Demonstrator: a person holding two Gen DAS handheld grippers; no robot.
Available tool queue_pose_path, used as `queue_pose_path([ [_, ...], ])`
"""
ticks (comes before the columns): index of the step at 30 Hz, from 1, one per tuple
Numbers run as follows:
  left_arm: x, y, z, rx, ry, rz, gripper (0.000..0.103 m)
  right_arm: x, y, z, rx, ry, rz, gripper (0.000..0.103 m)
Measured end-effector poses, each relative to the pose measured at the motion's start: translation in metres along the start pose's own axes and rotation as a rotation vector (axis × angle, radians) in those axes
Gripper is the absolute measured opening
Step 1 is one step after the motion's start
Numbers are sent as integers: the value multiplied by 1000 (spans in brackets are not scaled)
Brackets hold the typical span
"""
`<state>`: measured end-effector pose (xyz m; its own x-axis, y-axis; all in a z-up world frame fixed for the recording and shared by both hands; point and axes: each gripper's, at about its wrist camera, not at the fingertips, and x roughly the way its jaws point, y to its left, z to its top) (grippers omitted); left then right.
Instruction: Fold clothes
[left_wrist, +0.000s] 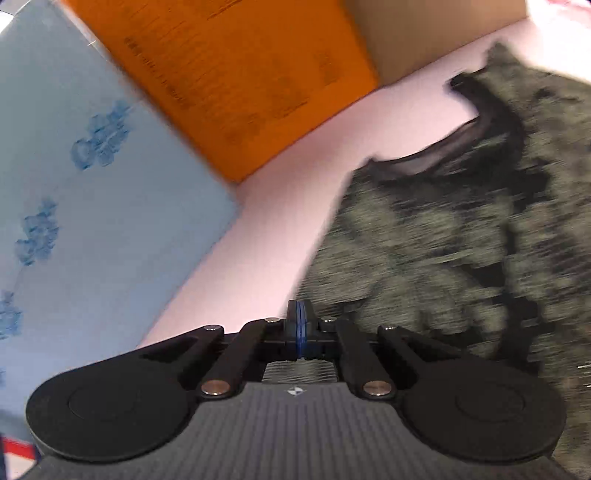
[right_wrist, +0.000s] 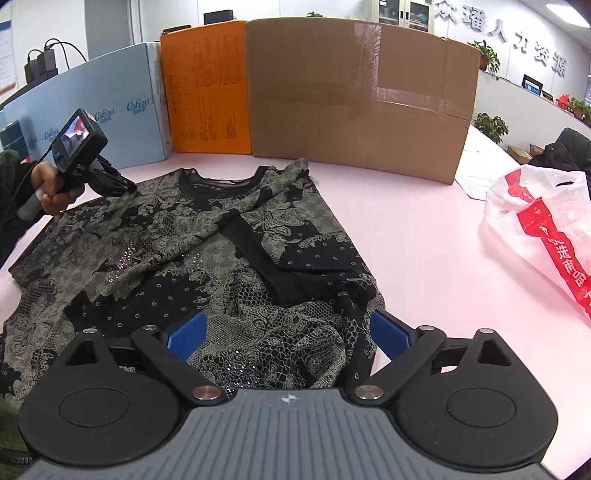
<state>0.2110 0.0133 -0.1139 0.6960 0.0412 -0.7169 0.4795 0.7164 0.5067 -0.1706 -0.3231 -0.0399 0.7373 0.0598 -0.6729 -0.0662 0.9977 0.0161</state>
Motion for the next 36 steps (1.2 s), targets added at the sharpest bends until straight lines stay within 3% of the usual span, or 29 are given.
queue_pose_path([
  [6, 35, 38, -15, -93, 193, 289, 1, 0, 2, 3, -8, -15, 10, 95],
  [8, 29, 54, -22, -177, 208, 256, 5, 2, 3, 4, -16, -14, 12, 95],
  [10, 14, 67, -28, -255, 197, 200, 16, 2, 4, 6, -33, -23, 2, 95],
  [12, -9, 70, -35, -278, 149, 182, 48, 5, 4, 9, -58, -28, -3, 95],
  [13, -23, 69, -40, -274, 118, 177, 54, 9, 4, 11, -80, -28, -5, 95],
  [16, -66, 57, -59, -250, 55, 161, 57, 23, 8, 23, -162, -41, 18, 95],
  [23, -155, -2, -116, -209, 57, 79, 68, 93, 12, 39, -380, 6, 73, 92],
  [24, -167, -13, -125, -205, 61, 62, 69, 104, 9, 40, -389, 23, 85, 87],
  [25, -179, -25, -132, -199, 58, 50, 70, 117, 5, 41, -385, 51, 99, 72],
  [26, -190, -36, -139, -192, 52, 39, 73, 129, 1, 41, -374, 89, 107, 43],
  [28, -210, -60, -149, -190, 43, 29, 78, 148, -12, 42, -303, 167, 142, 6],
  [32, -223, -96, -160, -223, 83, 0, 79, 148, -41, 58, -145, 149, 241, 4],
  [33, -223, -103, -161, -231, 101, -2, 79, 146, -53, 64, -86, 116, 229, 4],
  [36, -218, -115, -164, -235, 137, 21, 79, 153, -124, 69, 279, 85, -55, 4],
])
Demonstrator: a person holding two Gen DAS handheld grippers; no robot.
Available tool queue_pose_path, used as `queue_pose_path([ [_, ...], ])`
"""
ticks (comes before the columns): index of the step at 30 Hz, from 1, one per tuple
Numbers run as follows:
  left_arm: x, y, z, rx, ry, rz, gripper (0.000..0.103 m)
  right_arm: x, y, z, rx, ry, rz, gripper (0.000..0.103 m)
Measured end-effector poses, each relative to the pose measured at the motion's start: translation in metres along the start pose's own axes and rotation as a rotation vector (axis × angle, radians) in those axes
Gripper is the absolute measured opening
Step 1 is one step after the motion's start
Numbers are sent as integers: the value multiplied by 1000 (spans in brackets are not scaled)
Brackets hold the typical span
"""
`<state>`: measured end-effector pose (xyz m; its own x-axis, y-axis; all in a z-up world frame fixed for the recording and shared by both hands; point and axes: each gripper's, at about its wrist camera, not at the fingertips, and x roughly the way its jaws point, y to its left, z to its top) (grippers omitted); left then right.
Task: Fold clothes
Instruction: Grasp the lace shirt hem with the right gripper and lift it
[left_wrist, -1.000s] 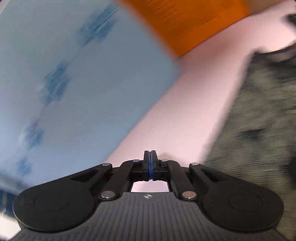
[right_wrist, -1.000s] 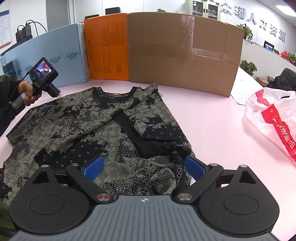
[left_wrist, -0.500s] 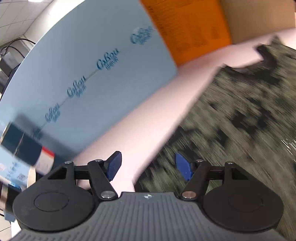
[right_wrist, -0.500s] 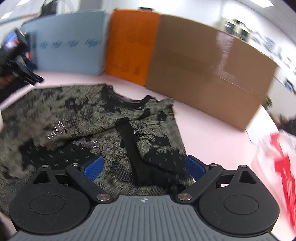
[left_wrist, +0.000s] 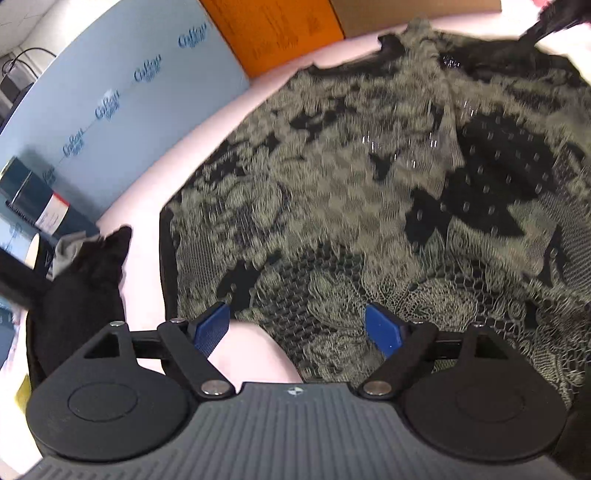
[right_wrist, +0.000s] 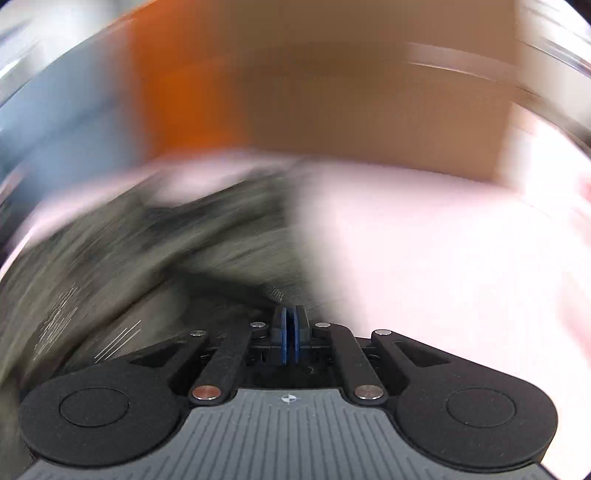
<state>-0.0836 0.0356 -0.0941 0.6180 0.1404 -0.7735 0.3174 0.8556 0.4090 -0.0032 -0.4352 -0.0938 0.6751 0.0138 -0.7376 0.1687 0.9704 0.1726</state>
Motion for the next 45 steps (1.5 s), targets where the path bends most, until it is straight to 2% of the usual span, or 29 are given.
queue_pose_path([
  [2, 0, -2, -2, -2, -5, 11, 80, 2, -22, 4, 65, 26, -71, 4],
  [5, 1, 0, -3, -10, -1, 21, 82, -10, -21, 3, -18, -2, -161, 10],
  [6, 1, 1, -3, -15, 3, 23, 82, -16, -23, 2, -10, -25, -188, 24],
  [7, 1, 2, -2, -20, 6, 25, 82, -21, -25, 0, 11, -51, -215, 49],
  [8, 1, 3, -1, -24, 7, 28, 82, -26, -28, -1, 33, -76, -242, 62],
  [9, 1, 4, -1, -26, 4, 34, 82, -29, -30, -4, 52, -91, -225, 63],
  [11, 0, 6, 1, -33, -3, 46, 82, -28, -31, -10, 62, -64, -109, 65],
  [13, 0, 9, 4, -44, -1, 59, 82, -21, -28, -19, 48, -16, -31, 75],
  [16, -1, 15, 8, -69, -6, 78, 82, -13, -18, -35, 33, 24, -7, 77],
  [17, 0, 16, 9, -75, -7, 84, 82, -10, -15, -39, 25, 29, -1, 82],
  [19, 3, 17, 13, -75, -9, 93, 82, -5, -10, -41, 15, -1, 21, 84],
  [20, 5, 18, 15, -75, -10, 97, 82, -3, -8, -41, 10, -19, 34, 82],
  [21, 7, 19, 18, -78, -7, 103, 82, 1, -6, -40, 14, -38, 53, 74],
  [22, 11, 19, 22, -85, 1, 110, 82, 5, -4, -38, 15, -50, 67, 36],
  [23, 16, 20, 26, -92, 9, 117, 82, 8, -3, -36, 24, -49, 72, 10],
  [24, 20, 21, 29, -100, 19, 123, 82, 12, -3, -33, 38, -42, 73, 3],
  [25, 24, 22, 32, -109, 30, 128, 82, 10, -4, -30, 55, -55, 59, 3],
  [27, 30, 24, 36, -125, 51, 131, 82, 2, -15, -26, 94, -102, -58, 3],
  [29, 36, 25, 35, -134, 71, 131, 82, 0, -38, -26, 193, -77, -156, 3],
  [30, 38, 26, 34, -137, 76, 132, 83, -1, -44, -28, 202, -61, -172, 3],
  [33, 39, 26, 29, -139, 62, 135, 83, -7, -46, -32, 148, -36, -172, 3],
  [34, 39, 27, 29, -136, 58, 134, 84, -9, -45, -32, 137, -32, -158, 8],
  [35, 39, 27, 28, -134, 56, 133, 84, -12, -45, -34, 142, -30, -154, 10],
  [40, 41, 28, 28, -109, 45, 123, 85, -23, -48, -45, 175, -30, -188, 11],
  [43, 45, 29, 30, -100, 37, 138, 89, -31, -54, -50, 190, -6, -199, 11],
  [45, 50, 29, 33, -89, 36, 158, 96, -34, -56, -53, 210, 15, -200, 11],
])
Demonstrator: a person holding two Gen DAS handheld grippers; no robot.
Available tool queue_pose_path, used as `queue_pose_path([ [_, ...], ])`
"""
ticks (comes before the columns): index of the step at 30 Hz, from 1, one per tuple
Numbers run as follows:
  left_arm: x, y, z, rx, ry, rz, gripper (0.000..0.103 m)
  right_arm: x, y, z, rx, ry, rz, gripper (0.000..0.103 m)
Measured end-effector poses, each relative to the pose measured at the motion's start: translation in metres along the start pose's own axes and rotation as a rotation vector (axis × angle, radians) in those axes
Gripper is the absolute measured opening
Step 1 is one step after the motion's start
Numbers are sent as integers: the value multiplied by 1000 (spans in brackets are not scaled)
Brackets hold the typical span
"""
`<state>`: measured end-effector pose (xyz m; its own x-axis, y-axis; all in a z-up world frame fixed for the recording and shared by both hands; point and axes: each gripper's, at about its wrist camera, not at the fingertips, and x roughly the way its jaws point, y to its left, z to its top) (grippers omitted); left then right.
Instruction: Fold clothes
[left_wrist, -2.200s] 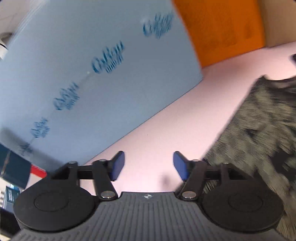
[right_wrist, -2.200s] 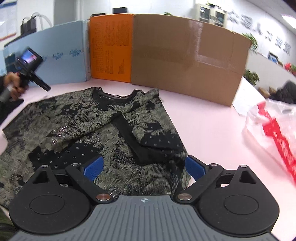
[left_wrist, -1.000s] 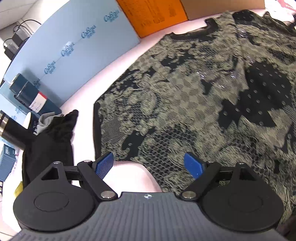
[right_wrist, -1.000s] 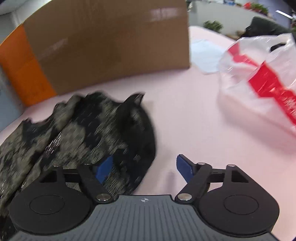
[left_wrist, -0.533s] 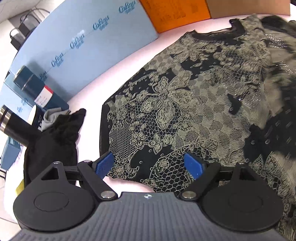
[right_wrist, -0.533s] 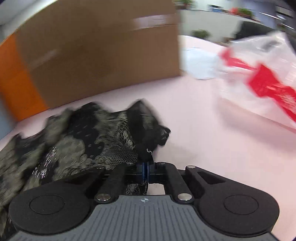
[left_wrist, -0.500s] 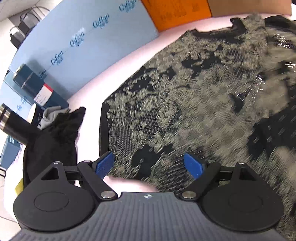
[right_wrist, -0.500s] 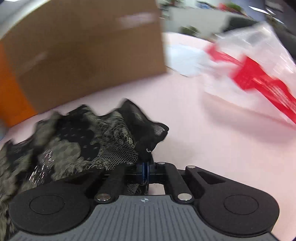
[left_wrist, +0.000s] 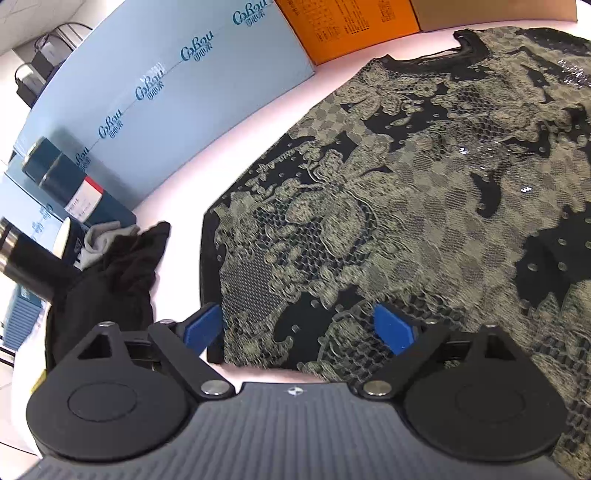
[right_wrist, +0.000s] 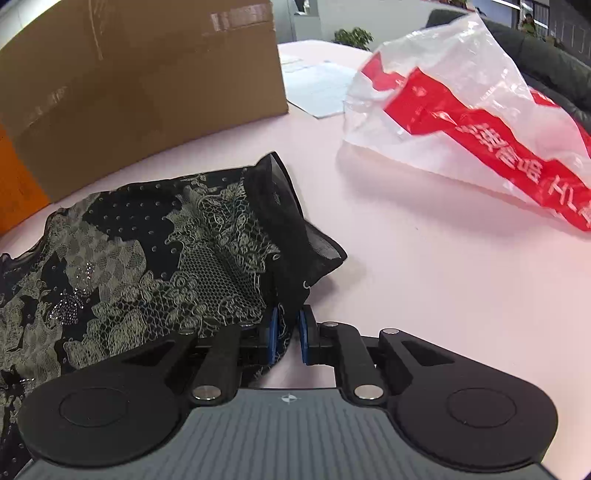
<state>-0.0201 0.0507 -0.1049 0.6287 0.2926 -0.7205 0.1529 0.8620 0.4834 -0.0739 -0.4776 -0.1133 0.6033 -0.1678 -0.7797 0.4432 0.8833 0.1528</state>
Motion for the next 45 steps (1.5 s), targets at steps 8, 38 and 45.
queue_pose_path([
  [8, -5, 19, -5, -68, -17, -23, 95, -36, -19, -22, 43, -65, -27, 62],
  [38, -111, -33, -55, 187, -69, -591, 5, -73, 41, -99, -363, 126, 597, 4],
  [45, -31, 27, 43, -305, 30, -407, 24, -42, 38, -16, 74, 63, 721, 17],
])
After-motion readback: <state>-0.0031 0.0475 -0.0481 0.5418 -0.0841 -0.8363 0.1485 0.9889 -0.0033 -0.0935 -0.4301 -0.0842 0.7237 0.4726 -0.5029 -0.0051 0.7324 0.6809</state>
